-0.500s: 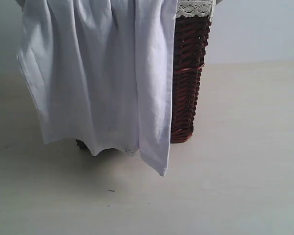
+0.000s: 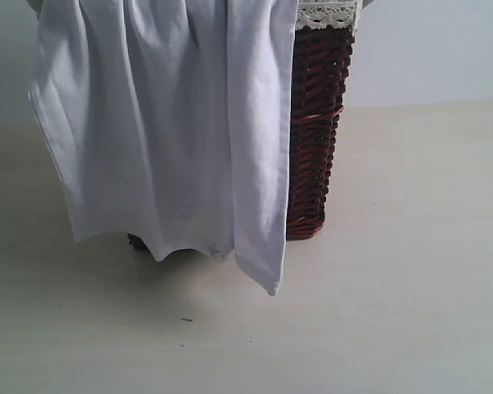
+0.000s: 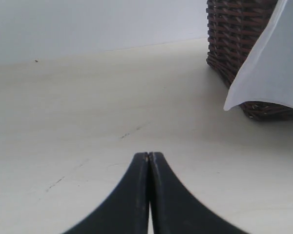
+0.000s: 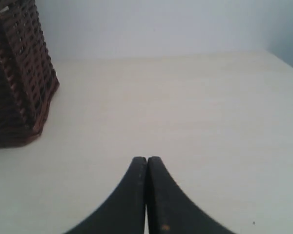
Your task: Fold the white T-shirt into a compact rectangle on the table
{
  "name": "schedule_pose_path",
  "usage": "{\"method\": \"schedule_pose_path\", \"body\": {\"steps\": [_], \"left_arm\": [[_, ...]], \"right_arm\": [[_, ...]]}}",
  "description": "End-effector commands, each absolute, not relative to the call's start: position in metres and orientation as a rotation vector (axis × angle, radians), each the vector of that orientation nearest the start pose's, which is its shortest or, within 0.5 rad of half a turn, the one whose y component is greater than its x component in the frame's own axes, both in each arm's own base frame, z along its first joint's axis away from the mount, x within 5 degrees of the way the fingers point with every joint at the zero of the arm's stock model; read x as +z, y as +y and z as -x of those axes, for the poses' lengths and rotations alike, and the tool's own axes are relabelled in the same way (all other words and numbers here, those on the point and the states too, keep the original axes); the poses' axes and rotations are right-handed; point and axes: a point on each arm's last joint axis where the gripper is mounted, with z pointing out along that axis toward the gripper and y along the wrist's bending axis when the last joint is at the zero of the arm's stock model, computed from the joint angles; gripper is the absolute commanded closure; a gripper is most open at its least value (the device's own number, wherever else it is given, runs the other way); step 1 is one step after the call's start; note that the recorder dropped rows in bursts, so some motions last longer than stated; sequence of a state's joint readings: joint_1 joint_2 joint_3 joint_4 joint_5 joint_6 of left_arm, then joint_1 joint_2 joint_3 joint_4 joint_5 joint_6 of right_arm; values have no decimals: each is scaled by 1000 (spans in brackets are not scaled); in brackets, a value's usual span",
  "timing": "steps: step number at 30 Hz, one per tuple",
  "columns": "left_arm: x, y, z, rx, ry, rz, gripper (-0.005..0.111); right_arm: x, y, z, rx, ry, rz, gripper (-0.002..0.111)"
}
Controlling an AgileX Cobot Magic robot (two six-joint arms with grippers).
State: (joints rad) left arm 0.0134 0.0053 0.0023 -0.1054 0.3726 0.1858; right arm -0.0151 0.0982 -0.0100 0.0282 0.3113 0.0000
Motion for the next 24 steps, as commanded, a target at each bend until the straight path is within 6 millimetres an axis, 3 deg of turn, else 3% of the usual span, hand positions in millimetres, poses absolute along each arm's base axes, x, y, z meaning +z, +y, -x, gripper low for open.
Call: {"method": "schedule_pose_path", "body": {"steps": [1,8,13,15,17,19,21,23,24], "left_arm": [[181,-3,-53,26,1841,-97,107],[181,-3,-53,26,1841,-97,107],[181,-3,-53,26,1841,-97,107],[181,-3,-53,26,1841,-97,107],[181,-3,-53,28,1841,-95,107],[181,-3,-53,28,1841,-94,107],[181,-3,-53,28,1841,-94,107],[181,-3,-53,28,1841,-94,107],[181,-3,-53,28,1841,-94,107]], "right_arm": [[198,-1,-82,-75,1998,99,108],[228,7,-165,-57,2160,190,108],[226,14,-206,239,2347,-294,108],[221,19,-216,293,2436,-314,108],[219,28,-222,332,2550,-96,108],[221,44,-220,482,2572,326,108],[229,67,-211,770,2386,793,108],[243,85,-202,1027,2077,1041,108],[251,90,-201,1091,1925,1085,108]]}}
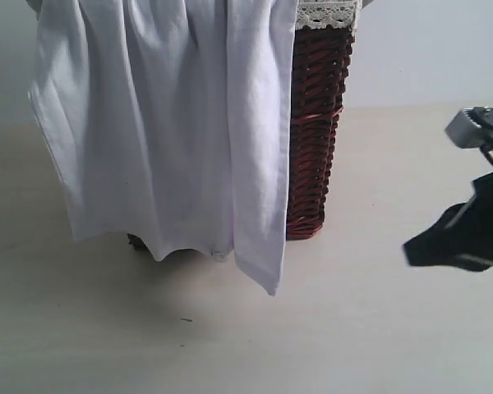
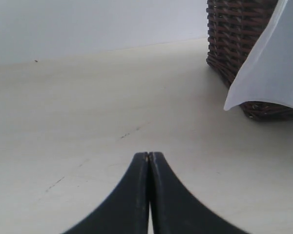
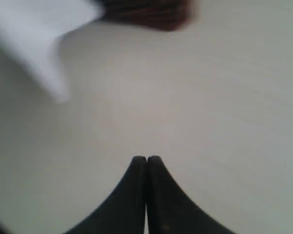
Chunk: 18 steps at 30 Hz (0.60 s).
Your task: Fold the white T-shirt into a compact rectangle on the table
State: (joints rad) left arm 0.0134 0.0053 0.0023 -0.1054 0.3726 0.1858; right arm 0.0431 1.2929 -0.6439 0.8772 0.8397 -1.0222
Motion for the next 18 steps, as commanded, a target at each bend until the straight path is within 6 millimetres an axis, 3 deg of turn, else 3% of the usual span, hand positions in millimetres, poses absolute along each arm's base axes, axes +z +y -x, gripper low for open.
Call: {"method": "schedule_pose_path", "body": {"steps": [1,2,4,5,7,9,12,18], "left_arm": [[181,-3,-53,28,1841,-94,107],[181,-3,-53,28,1841,-94,107],[181,-3,-53,28,1841,-94,107],[181,-3,-53,28,1841,-94,107],[181,-3,-53,28,1841,-94,107],[181,-3,-53,28,1841,-94,107],[181,-3,-53,28,1841,-94,107],[181,-3,-53,28,1841,-94,107]], "right_arm": [[258,93,-203,1119,1813,1071,108],[266,94,-212,1108,1732,949,106],[269,94,-229,1026,1625,923,88],[266,95,-242,1057,1612,923,73],[254,97,-268,1107,1656,894,54],[239,98,-294,1143,1722,844,51],[234,103,-316,1150,1715,859,51],[237,147,-316,1215,1648,1003,55]]}}
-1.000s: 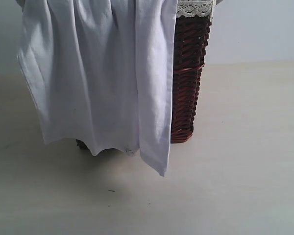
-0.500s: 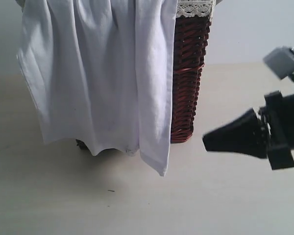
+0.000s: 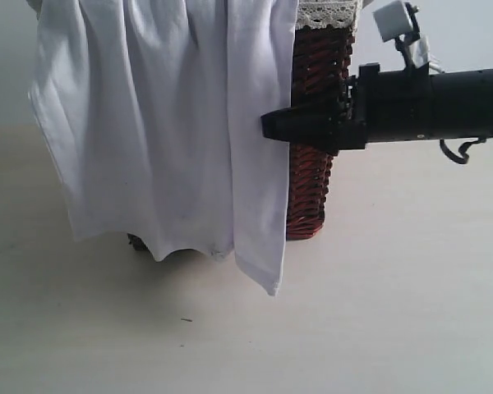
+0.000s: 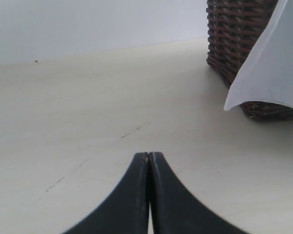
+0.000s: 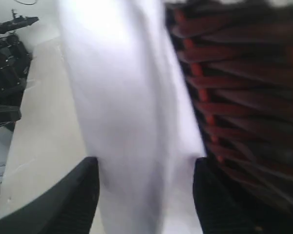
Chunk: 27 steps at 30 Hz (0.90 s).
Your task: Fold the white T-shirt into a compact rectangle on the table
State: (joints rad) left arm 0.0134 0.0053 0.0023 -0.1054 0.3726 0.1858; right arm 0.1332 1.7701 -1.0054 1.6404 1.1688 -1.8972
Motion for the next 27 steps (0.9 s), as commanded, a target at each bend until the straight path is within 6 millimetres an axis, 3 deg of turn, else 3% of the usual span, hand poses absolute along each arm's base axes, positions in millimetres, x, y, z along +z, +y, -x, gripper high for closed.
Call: {"method": "schedule_pose_path", "body": {"steps": [1,3,7,11,16,21,27], "left_arm": [[181,-3,-53,28,1841,-94,107],[181,-3,-53,28,1841,-94,107],[181,-3,-53,28,1841,-94,107],[181,-3,-53,28,1841,-94,107],[181,-3,-53,28,1841,-94,107],[181,-3,-53,28,1841,-94,107],[181,-3,-53,28,1841,-94,107]], "right_arm": [[236,150,-315,1217,1649,1017,58],[236,154,-313,1226,1649,1035,70],[243,155,-309,1241,1650,1027,108],[265,154,-304,1228,1585,996,108],[307,153,-297,1232,1430,972,108],[387,148,-277,1102,1186,1047,108],[457,136,-240,963,970,1095,108]]}}
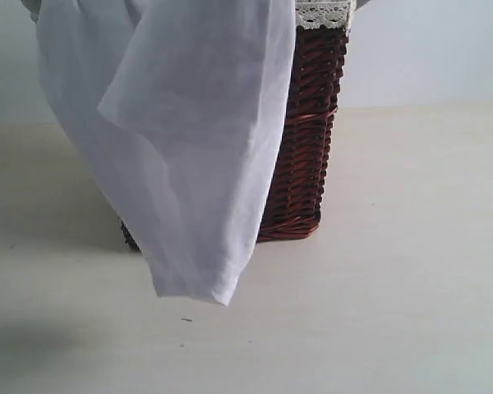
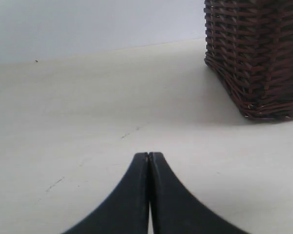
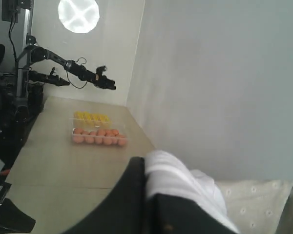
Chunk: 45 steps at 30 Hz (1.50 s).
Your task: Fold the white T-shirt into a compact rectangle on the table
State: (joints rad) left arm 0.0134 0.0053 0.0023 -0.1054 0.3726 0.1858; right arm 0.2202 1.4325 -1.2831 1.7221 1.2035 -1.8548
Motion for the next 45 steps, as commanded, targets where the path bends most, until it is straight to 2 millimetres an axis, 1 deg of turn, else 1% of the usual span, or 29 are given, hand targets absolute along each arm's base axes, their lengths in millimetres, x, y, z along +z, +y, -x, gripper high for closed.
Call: {"method": "schedule_pose_path", "body": {"steps": [1,2,3,4,5,6,9,10,11,12,13,14,15,16,18,20,21,23,27,30,32,35,37,39,42,44,45], "left_arm": [[181,-3,-53,28,1841,-94,107],[181,-3,-53,28,1841,-94,107],[181,-3,-53,28,1841,-94,107],[181,-3,-53,28,1841,-94,107],[181,-3,-53,28,1841,-94,107],[181,-3,-53,28,1841,-94,107],[181,-3,-53,28,1841,-94,107],[181,-3,-53,28,1841,-94,107],[181,-3,-53,28,1841,-94,107],[181,-3,-53,28,1841,-94,107],[181,-3,-53,28,1841,-94,107],[181,-3,-53,28,1841,-94,107],[181,-3,-53,28,1841,-94,107],[181,-3,-53,28,1841,-94,107],[181,-3,-53,28,1841,-94,107],[181,-3,-53,28,1841,-94,107],[181,-3,-53,28,1841,-94,107],[181,-3,-53,28,1841,-94,107],[181,-3,-53,28,1841,-94,107],[181,-3,-53,28,1841,-94,107],[181,-3,-53,28,1841,-94,107],[181,-3,-53,28,1841,-94,107],[181,-3,-53,28,1841,-94,107],[181,-3,-53,28,1841,-94,107],[181,-3,-53,28,1841,-94,107],[181,-3,-53,28,1841,-94,107],[181,-3,-53,28,1841,-94,107]], "right_arm": [[461,133,-237,947,959,1093,108],[467,128,-232,914,949,1083,108],[471,123,-232,873,965,1054,108],[476,114,-234,799,991,1002,108],[477,108,-237,760,1011,971,108],[479,96,-243,692,1054,905,108],[478,77,-257,639,1180,750,108],[467,68,-265,517,1301,769,107],[458,64,-269,454,1369,809,105],[443,59,-274,365,1501,880,99],[432,55,-279,331,1587,901,95],[414,49,-287,283,1741,908,86],[406,46,-291,257,1802,904,81],[396,41,-300,220,1865,888,71],[394,39,-307,185,1864,856,60],[397,37,-310,160,1836,819,48],[402,37,-309,152,1811,799,42],[412,39,-304,165,1751,776,36],[431,47,-286,284,1653,758,35],[441,58,-267,436,1586,844,35],[442,65,-258,535,1563,905,35],[442,65,-257,535,1564,916,35],[443,60,-262,452,1574,866,35],[442,52,-270,329,1606,804,36],[438,35,-280,97,1685,708,36],[433,22,-284,-74,1753,684,36],[430,17,-285,-153,1786,700,36]]}}
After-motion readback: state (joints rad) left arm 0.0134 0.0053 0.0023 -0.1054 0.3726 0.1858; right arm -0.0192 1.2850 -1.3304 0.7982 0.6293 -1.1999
